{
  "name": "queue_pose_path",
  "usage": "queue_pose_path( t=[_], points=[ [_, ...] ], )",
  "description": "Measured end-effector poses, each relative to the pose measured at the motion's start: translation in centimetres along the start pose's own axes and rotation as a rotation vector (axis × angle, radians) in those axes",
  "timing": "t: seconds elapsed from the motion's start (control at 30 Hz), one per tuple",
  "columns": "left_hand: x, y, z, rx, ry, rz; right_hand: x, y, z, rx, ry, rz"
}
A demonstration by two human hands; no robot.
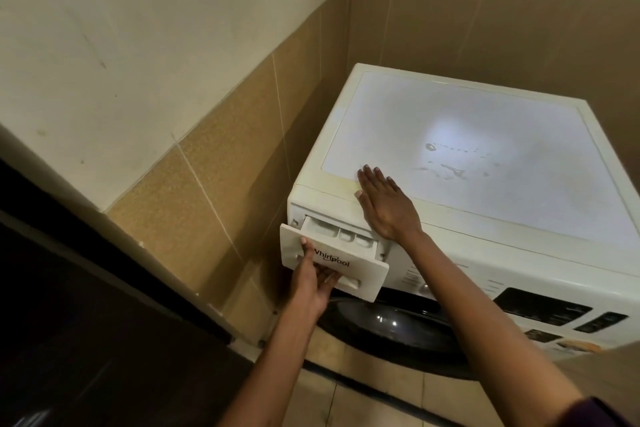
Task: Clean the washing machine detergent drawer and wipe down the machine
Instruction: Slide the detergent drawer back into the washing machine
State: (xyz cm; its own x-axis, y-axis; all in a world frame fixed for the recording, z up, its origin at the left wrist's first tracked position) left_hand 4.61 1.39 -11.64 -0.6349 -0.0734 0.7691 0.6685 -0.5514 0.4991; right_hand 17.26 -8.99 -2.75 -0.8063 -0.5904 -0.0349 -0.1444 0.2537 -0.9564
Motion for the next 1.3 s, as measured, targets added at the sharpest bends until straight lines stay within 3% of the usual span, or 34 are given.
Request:
queue_pose_path(
  t=[0.17,0.67,1.03,1.3],
  points=[
    [-2.3,3.9,1.6,0.022,0.013,0.012,-0.1,-0.5,0.7,-0.049,0.049,0.105],
    [-2.1,3.9,1.6,0.005,0.019,-0.016,-0.7,-0.3,1.2,-0.032,0.041,0.095],
    [2.9,-2.6,-1.4,0.014,-0.016,-0.019,0.0,-0.7,0.7,-0.046,0.061,0.138],
    [4.1,-3.1,-1.3,0.018,-0.014,0.014,0.1,-0.7,0.3,-0.020,0.059,0.121]
  ],
)
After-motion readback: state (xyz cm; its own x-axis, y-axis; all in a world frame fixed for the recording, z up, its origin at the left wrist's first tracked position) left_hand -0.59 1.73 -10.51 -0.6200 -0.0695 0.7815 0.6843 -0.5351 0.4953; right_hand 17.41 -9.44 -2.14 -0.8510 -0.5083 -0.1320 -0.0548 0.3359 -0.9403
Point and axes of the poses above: each hand's wrist, its own x-axis away from the middle knuckle, its own y-axis out of the palm, z = x × y, the point moved 7 cm from there along -x, towards the middle knuckle, and after that the axes turned 8 degrees about -y, right-handed, at the moved point
